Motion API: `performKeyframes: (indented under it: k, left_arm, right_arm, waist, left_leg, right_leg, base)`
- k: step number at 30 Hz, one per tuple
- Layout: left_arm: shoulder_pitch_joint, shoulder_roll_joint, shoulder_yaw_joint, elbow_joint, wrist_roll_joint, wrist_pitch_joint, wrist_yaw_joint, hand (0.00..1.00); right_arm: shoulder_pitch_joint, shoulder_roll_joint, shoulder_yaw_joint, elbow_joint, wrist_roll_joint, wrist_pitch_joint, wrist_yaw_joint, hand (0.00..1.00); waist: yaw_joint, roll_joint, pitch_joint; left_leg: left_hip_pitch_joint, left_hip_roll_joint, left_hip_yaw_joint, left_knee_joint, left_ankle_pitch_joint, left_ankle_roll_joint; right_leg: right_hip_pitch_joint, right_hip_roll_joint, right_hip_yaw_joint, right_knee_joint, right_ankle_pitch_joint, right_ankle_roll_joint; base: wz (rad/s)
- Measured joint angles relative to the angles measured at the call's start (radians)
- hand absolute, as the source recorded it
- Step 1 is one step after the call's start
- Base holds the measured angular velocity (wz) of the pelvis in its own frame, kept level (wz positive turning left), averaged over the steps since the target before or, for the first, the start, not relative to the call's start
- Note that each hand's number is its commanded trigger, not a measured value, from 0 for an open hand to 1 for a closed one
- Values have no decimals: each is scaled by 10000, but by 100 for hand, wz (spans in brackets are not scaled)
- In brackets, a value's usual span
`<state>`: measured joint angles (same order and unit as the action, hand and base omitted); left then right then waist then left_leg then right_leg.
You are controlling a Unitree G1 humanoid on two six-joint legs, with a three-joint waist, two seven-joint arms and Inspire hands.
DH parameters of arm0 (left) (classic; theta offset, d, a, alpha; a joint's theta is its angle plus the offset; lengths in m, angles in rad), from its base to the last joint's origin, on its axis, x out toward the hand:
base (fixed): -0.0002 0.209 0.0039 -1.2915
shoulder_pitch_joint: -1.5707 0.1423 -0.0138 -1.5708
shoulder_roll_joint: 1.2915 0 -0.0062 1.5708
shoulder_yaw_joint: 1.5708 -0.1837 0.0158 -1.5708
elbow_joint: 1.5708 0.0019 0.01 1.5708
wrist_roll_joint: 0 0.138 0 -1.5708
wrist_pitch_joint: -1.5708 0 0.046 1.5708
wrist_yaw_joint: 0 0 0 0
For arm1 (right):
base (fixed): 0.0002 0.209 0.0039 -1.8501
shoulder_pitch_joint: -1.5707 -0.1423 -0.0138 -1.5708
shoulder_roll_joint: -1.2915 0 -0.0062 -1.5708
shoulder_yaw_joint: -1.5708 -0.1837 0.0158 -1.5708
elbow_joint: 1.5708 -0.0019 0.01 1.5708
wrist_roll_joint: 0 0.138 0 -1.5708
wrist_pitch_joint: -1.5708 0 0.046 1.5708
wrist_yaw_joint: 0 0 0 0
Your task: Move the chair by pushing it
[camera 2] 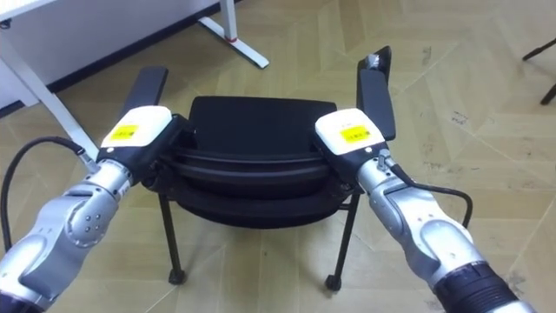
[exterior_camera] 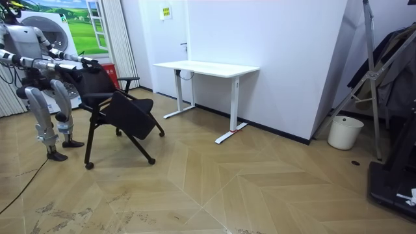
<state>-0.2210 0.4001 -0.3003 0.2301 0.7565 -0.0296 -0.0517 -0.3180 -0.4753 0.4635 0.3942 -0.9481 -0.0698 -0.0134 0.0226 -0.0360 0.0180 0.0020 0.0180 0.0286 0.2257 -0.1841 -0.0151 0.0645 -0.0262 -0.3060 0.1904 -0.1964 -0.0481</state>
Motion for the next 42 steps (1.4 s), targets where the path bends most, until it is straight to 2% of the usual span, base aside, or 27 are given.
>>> performKeyframes:
  k: [4, 5, 8, 9, 10, 11, 12, 14, 16, 19, 21, 23, 25, 26, 27, 28, 29, 30, 31, 32, 33, 34, 35, 37, 39, 40, 42]
  left_arm:
    - [-671, -199, -13, 1009, 18, -389, 276, 100]
    - [-995, -269, -107, 1419, 17, -448, 383, 100]
    - [-1751, -384, -453, 2303, 12, -480, 512, 100]
    - [-1870, -403, -499, 2525, 16, -554, 629, 100]
    - [-1893, -435, -500, 2649, 15, -632, 703, 100]
    - [-1900, -476, -571, 2978, 12, -738, 822, 100]
    - [-1885, -580, -636, 3199, 12, -822, 917, 100]
    - [-1758, -619, -759, 3274, -5, -820, 1053, 100]
    - [-1773, -707, -771, 3402, -32, -840, 1266, 100]
    - [-1665, -747, -789, 3443, -36, -880, 1602, 100]
    - [-1668, -726, -960, 3453, -39, -898, 1797, 100]
    - [-1737, -683, -973, 3446, -28, -1000, 1945, 100]
    - [-1848, -643, -971, 3431, 0, -1026, 2000, 100]
    - [-1867, -582, -971, 3393, -1, -1054, 2023, 100]
    - [-1969, -519, -972, 3403, 0, -1102, 2022, 100]
    - [-2029, -503, -989, 3440, 0, -1117, 2018, 100]
    - [-2156, -491, -966, 3450, -8, -1162, 2015, 100]
    - [-2268, -485, -911, 3466, -47, -1164, 2019, 100]
    - [-2299, -496, -842, 3508, -54, -1171, 2025, 100]
    - [-2415, -588, -757, 3814, -62, -1226, 2102, 100]
    - [-2462, -648, -760, 4068, -80, -1299, 2183, 100]
    - [-2461, -636, -763, 4113, -79, -1335, 2203, 100]
    - [-2428, -537, -777, 4135, -80, -1454, 2236, 100]
    - [-2476, -392, -785, 4153, -133, -1545, 2308, 100]
    - [-2592, -358, -846, 4426, -204, -1654, 2463, 100]
    - [-2608, -367, -843, 4511, -204, -1690, 2491, 100]
    - [-2613, -340, -884, 4654, -203, -1754, 2554, 100]
  right_arm:
    - [-463, 110, 63, 765, 136, -137, -239, 100]
    - [-670, 240, 64, 1165, 212, -195, -351, 100]
    - [-962, 385, 74, 1843, 446, -217, -503, 100]
    - [-1004, 404, 72, 1968, 491, -269, -503, 100]
    - [-1003, 404, 71, 2014, 488, -293, -503, 100]
    - [-956, 436, 67, 2165, 496, -390, -512, 100]
    - [-851, 493, 69, 2301, 493, -411, -513, 100]
    - [-700, 470, 62, 2347, 525, -528, -524, 100]
    - [-706, 414, 57, 2329, 633, -557, -583, 100]
    - [-704, 395, 48, 2358, 510, -558, -859, 100]
    - [-540, 344, 49, 2357, 491, -563, -1218, 100]
    - [-515, 345, 8, 2324, 459, -562, -1439, 100]
    - [-546, 410, -108, 2343, 395, -550, -1596, 100]
    - [-560, 422, -115, 2351, 387, -548, -1728, 100]
    - [-577, 428, -126, 2353, 392, -548, -1846, 100]
    - [-581, 436, -132, 2358, 390, -542, -1888, 100]
    - [-674, 429, -146, 2347, 392, -541, -1922, 100]
    - [-874, 430, -136, 2395, 390, -518, -1927, 100]
    - [-1028, 466, -126, 2495, 338, -493, -1929, 100]
    - [-1259, 558, -119, 2710, 147, -467, -1932, 100]
    - [-1298, 686, -128, 2861, 68, -402, -1938, 100]
    - [-1286, 742, -122, 2906, 72, -385, -1954, 100]
    - [-1226, 816, -116, 2912, 93, -385, -1962, 100]
    - [-1288, 924, -81, 2912, 105, -375, -2039, 100]
    - [-1360, 940, 6, 2924, 37, -349, -2159, 100]
    - [-1332, 942, 10, 2924, 36, -339, -2183, 100]
    - [-1234, 984, 52, 2926, -8, -311, -2252, 100]
  waist:
    - [84, -100, 75]
    - [80, -193, 144]
    - [56, -272, 173]
    - [82, -312, 206]
    - [84, -305, 210]
    - [82, -248, 227]
    - [46, -204, 244]
    - [18, -213, 213]
    - [-32, -82, 219]
    - [50, 79, 239]
    - [52, 110, 229]
    - [47, 133, 193]
    - [106, 92, 164]
    - [136, -3, 138]
    - [174, -142, 150]
    - [166, -217, 133]
    - [185, -363, 95]
    - [229, -433, 114]
    - [274, -429, 132]
    - [375, -301, 227]
    - [388, -105, 329]
    - [386, -92, 336]
    - [395, -104, 327]
    - [524, -86, 347]
    - [594, 149, 465]
    - [591, 201, 473]
    - [499, 264, 475]
  left_leg:
    - [-559, 65, 37, 708, -11, -3]
    - [-856, 86, 123, 1331, -64, -15]
    - [-1844, 385, 407, 3286, -417, -78]
    - [-2285, 541, 561, 4206, -436, -90]
    - [-2488, 633, 599, 4655, -433, -92]
    - [-2808, 803, 613, 5570, -357, -95]
    - [-3036, 935, 626, 6381, -105, -125]
    - [-3387, 1085, 747, 7178, 161, -113]
    - [-3748, 1237, 792, 6876, 90, -103]
    - [-4011, 1313, 1029, 4918, 173, -108]
    - [-3890, 1313, 1338, 3458, 541, 9]
    - [-3938, 1263, 1338, 3386, 923, 203]
    - [-3925, 1192, 1524, 3406, 918, 355]
    - [-3892, 1055, 1600, 3436, 809, 478]
    - [-3804, 833, 1666, 3462, 635, 561]
    - [-3776, 703, 1680, 3462, 538, 591]
    - [-3753, 390, 1731, 3592, 261, 668]
    - [-3781, 152, 1653, 3832, -71, 821]
    - [-3779, 34, 1565, 3956, -217, 859]
    - [-3703, -98, 1344, 4200, -454, 930]
    - [-3528, -134, 1141, 4377, -683, 952]
    - [-3415, -151, 1048, 4434, -778, 944]
    - [-3327, -148, 897, 4560, -971, 936]
    - [-3327, -156, 643, 4717, -1188, 886]
    - [-3152, -158, 44, 4818, -1401, 728]
    - [-3081, -156, -110, 4818, -1448, 678]
    - [-2881, -148, -784, 4833, -1628, 386]
  right_leg:
    - [-323, -25, -53, 428, -49, -69]
    - [-394, -82, -152, 668, -170, -107]
    - [-629, -108, -552, 1450, -766, -288]
    - [-785, -161, -618, 1938, -1103, -347]
    - [-786, -166, -688, 2126, -1246, -389]
    - [-685, -155, -824, 2448, -1509, -435]
    - [-462, -149, -897, 2670, -1714, -443]
    - [-361, -163, -961, 2981, -1973, -452]
    - [-380, -161, -1127, 3198, -2097, -473]
    - [-413, -163, -1122, 3294, -2202, -445]
    - [-270, -164, -1118, 3298, -2348, -298]
    - [-297, -185, -1038, 3308, -2522, -123]
    - [-313, -459, -1068, 3323, -2625, 126]
    - [-306, -714, -1121, 3371, -2712, 318]
    - [-309, -1040, -1134, 3547, -2805, 502]
    - [-319, -1171, -1128, 3637, -2818, 514]
    - [-471, -1511, -1085, 4059, -2924, 727]
    - [-738, -1832, -1048, 4898, -3045, 859]
    - [-988, -2035, -1026, 5597, -2979, 830]
    - [-1566, -2393, -766, 7174, -2336, 723]
    - [-2114, -2554, -372, 8442, -1303, 697]
    - [-2469, -2584, -162, 8936, -753, 672]
    - [-2996, -2632, 190, 9770, 80, 707]
    - [-3821, -2620, 430, 10460, 47, 828]
    - [-4600, -2439, 374, 10340, -421, 951]
    - [-4708, -2437, 322, 10078, -479, 975]
    - [-4854, -2293, 327, 7977, -548, 1065]
  base:
    - [11]
    - [22]
    - [33]
    - [32]
    - [24]
    - [26]
    - [29]
    - [31]
    - [12]
    - [-16]
    - [-2]
    - [-11]
    - [-24]
    - [-31]
    - [-23]
    - [-13]
    - [-19]
    - [-32]
    - [-50]
    - [-38]
    - [-25]
    - [0]
    - [-3]
    - [-10]
    - [7]
    - [33]
    - [55]
